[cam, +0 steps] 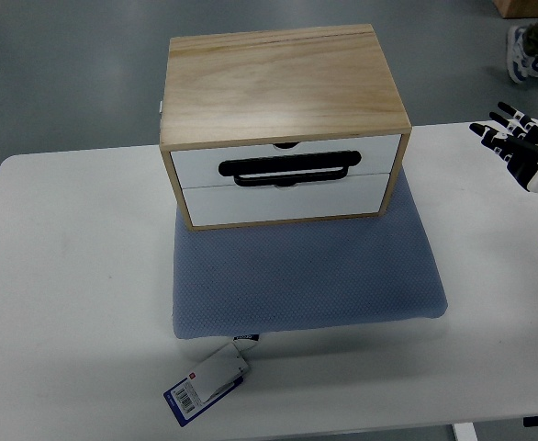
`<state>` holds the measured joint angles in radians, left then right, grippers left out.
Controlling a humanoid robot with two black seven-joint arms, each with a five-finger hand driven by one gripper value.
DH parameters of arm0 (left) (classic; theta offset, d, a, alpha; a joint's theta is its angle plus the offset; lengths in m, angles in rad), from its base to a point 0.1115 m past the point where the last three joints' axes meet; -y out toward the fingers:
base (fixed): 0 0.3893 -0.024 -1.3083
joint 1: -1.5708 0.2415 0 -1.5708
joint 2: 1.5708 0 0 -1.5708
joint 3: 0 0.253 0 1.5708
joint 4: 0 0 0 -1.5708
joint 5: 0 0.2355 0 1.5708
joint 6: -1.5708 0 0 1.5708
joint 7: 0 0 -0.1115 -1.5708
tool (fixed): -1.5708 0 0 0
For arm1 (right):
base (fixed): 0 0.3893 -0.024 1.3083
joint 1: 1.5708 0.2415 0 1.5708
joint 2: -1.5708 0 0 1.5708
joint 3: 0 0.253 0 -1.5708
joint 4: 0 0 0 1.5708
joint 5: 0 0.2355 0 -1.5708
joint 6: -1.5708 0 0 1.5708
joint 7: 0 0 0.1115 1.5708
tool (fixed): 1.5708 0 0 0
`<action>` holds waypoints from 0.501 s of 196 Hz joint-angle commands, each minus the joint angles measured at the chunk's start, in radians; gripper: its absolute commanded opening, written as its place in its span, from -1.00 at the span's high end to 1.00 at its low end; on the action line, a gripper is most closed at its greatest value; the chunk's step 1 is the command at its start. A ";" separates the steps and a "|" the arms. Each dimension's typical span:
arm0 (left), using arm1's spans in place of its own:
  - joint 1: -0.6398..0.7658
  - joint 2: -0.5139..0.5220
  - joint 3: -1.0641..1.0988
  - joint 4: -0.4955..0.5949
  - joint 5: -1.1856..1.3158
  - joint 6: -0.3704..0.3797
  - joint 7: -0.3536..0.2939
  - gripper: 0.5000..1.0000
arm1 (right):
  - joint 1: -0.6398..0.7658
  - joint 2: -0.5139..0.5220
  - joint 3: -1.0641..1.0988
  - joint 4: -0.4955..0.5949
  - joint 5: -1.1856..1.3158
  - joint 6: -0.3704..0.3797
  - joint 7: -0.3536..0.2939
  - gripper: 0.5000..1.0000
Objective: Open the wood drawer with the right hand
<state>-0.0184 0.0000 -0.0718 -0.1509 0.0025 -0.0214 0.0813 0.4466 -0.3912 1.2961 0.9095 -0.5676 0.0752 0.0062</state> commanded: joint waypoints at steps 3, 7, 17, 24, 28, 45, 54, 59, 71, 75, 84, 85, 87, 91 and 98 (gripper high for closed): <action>0.000 0.000 0.000 -0.006 0.001 -0.008 0.002 -1.00 | -0.002 0.000 -0.001 0.000 0.000 0.000 0.000 -0.73; 0.000 0.000 0.000 -0.006 0.001 -0.008 0.002 -1.00 | -0.002 0.000 -0.001 0.000 0.000 0.000 0.000 -0.73; 0.000 0.000 0.001 -0.012 0.004 -0.009 0.008 -1.00 | -0.002 0.000 -0.001 0.000 0.000 -0.002 0.001 -0.73; 0.000 0.000 0.001 -0.012 0.004 -0.009 0.009 -1.00 | -0.002 0.000 -0.001 0.000 0.000 -0.002 0.001 -0.73; 0.000 0.000 0.001 -0.012 0.004 -0.009 0.009 -1.00 | -0.002 0.000 -0.001 0.000 0.000 -0.002 0.001 -0.73; 0.003 0.000 -0.002 0.001 0.001 -0.005 0.008 -1.00 | -0.002 0.000 -0.001 0.000 0.000 -0.002 0.001 -0.73; 0.003 0.000 -0.002 0.002 -0.001 0.000 0.008 -1.00 | -0.002 0.000 0.000 0.000 0.000 -0.002 0.001 -0.73; 0.003 0.000 -0.002 0.002 -0.001 0.001 0.008 -1.00 | -0.002 0.000 0.000 0.000 0.000 -0.002 0.001 -0.73; 0.002 0.000 -0.002 0.004 -0.001 0.001 0.008 -1.00 | -0.002 0.002 0.000 0.000 0.000 -0.002 0.001 -0.73; 0.002 0.000 -0.002 0.004 -0.001 0.001 0.008 -1.00 | -0.002 0.002 0.000 0.000 0.000 -0.002 0.001 -0.73; 0.000 0.000 -0.002 0.001 -0.001 0.001 0.008 -1.00 | -0.003 0.003 0.000 0.000 0.002 -0.002 0.001 -0.73; 0.000 0.000 -0.002 0.001 -0.001 0.001 0.008 -1.00 | -0.003 0.003 0.000 0.000 0.002 -0.002 0.001 -0.73; 0.002 0.000 -0.002 0.001 0.001 0.001 0.008 -1.00 | -0.003 0.003 0.000 0.000 0.000 -0.002 0.001 -0.73; 0.002 0.000 -0.002 0.001 0.001 0.001 0.008 -1.00 | -0.003 0.003 0.000 0.000 0.000 -0.002 0.001 -0.73; 0.002 0.000 -0.002 0.001 -0.001 0.001 0.008 -1.00 | -0.003 0.003 0.002 0.000 0.000 -0.002 0.001 -0.73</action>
<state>-0.0170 0.0000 -0.0735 -0.1482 0.0018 -0.0202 0.0893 0.4439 -0.3896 1.2957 0.9097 -0.5675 0.0736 0.0077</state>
